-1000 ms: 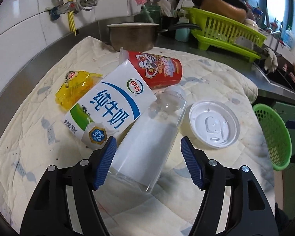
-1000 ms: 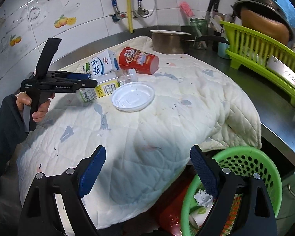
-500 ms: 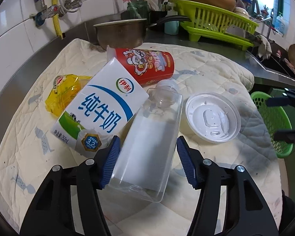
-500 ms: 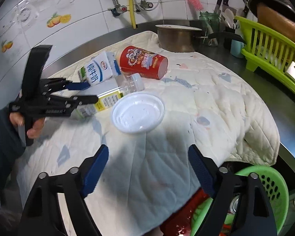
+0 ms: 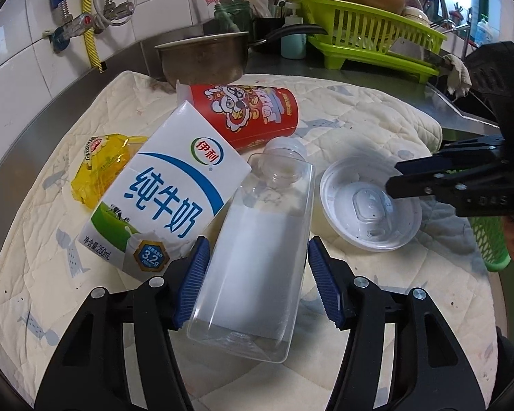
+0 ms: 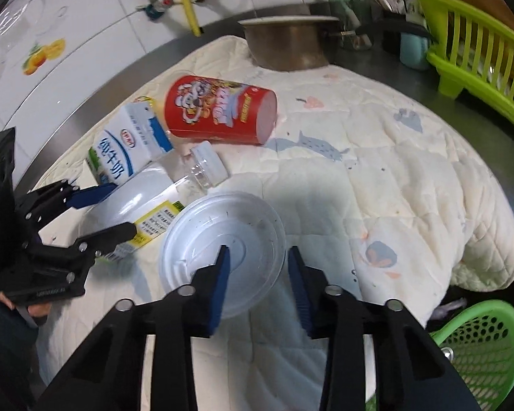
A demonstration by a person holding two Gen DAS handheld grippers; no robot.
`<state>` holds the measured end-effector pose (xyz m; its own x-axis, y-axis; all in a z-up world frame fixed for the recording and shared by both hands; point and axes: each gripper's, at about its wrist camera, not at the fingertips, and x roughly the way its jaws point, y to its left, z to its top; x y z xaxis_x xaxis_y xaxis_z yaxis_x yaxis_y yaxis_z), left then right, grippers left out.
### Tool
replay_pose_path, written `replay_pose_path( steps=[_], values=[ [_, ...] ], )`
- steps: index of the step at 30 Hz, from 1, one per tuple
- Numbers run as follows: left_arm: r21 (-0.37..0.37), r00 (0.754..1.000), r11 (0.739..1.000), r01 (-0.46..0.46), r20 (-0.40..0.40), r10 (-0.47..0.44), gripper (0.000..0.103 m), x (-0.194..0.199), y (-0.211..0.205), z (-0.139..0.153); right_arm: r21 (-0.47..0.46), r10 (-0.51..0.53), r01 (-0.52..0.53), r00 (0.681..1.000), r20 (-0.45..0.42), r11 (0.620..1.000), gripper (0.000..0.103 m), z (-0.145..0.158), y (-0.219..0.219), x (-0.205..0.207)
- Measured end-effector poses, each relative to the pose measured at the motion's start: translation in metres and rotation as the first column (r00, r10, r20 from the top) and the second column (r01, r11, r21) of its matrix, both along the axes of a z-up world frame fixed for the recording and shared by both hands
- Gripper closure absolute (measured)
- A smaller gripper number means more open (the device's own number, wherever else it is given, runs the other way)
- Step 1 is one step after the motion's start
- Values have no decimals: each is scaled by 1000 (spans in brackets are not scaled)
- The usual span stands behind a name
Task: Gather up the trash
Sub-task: 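Grasp the clear plastic bottle with the left tool while the right tool grasps the white plastic lid, then drop the bottle into the green basket with the left tool while the right tool drops the lid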
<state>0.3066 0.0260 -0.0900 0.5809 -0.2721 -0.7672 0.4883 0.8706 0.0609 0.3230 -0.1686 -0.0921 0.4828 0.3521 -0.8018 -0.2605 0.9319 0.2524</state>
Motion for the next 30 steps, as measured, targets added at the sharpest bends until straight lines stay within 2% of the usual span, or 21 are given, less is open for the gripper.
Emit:
replay_pose_path(
  steps=[5, 10, 14, 20, 27, 30],
  values=[
    [32, 1000, 999, -1, -3, 1, 42, 4, -7, -5, -12, -9, 9, 1000, -26, 1000, 91, -8, 2, 2],
    [39, 1000, 999, -15, 4, 15, 44, 3, -12, -7, 2, -20, 20, 1000, -23, 1000, 95, -12, -2, 1],
    [50, 998, 997, -54, 16, 53, 47, -3, -16, -7, -24, -23, 24, 1000, 21, 999, 97, -3, -4, -9],
    [-20, 993, 993, -116, -21, 115, 49, -19, -13, -3, -67, -14, 20, 996, 92, 998, 97, 16, -17, -38],
    [-110, 991, 985, -134, -43, 130, 50, -58, -16, 5, -111, -16, 34, 988, 154, 993, 98, 38, -46, -82],
    [-151, 990, 979, -137, -49, 131, 51, -73, -18, 10, -118, -46, 67, 984, 171, 991, 98, 43, -71, -105]
  ],
)
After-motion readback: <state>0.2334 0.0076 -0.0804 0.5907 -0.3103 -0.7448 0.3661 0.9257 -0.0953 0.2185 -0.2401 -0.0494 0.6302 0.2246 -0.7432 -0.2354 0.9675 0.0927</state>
